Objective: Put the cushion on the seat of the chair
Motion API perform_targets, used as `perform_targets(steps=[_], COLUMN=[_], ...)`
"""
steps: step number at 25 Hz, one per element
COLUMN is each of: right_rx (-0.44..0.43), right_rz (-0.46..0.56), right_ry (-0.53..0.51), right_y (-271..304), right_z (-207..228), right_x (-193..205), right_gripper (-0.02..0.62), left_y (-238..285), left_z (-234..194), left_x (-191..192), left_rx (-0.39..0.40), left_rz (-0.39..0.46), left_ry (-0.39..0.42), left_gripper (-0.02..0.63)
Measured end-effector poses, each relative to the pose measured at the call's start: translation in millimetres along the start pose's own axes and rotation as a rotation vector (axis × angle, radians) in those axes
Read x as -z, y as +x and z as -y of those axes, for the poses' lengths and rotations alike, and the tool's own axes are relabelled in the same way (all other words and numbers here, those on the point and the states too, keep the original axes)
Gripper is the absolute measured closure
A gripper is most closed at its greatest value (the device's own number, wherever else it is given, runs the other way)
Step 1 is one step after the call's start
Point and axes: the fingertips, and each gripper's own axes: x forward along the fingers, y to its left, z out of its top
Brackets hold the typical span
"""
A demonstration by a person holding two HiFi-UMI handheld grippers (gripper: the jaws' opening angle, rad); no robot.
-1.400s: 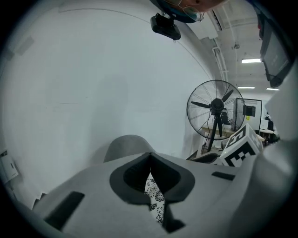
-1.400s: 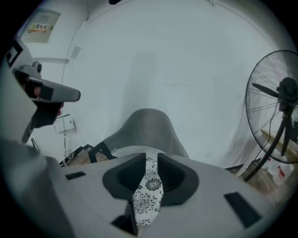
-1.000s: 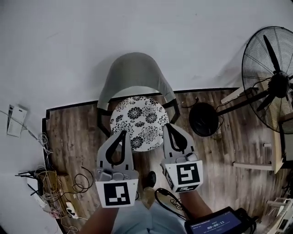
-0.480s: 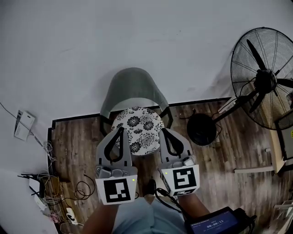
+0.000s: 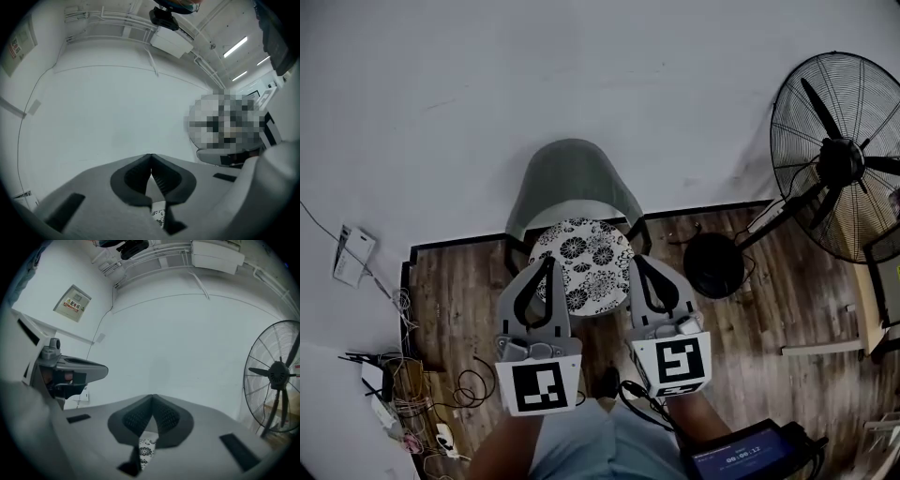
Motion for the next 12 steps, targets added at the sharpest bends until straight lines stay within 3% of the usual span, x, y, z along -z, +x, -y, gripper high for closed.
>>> perform_targets(steps=[12], right_rx=[0.002], right_rz=[0.005], right_ry=[-0.003], right_y=[1.0], right_z=[2.8], right_x=[6.1], right_gripper=[0.591], left_y=[3.3], left_z=[2.2], left_x=[-0.2], left_rx=[0.004], left_rz=[0.003], left_ry=[0.006], left_gripper=[0.597])
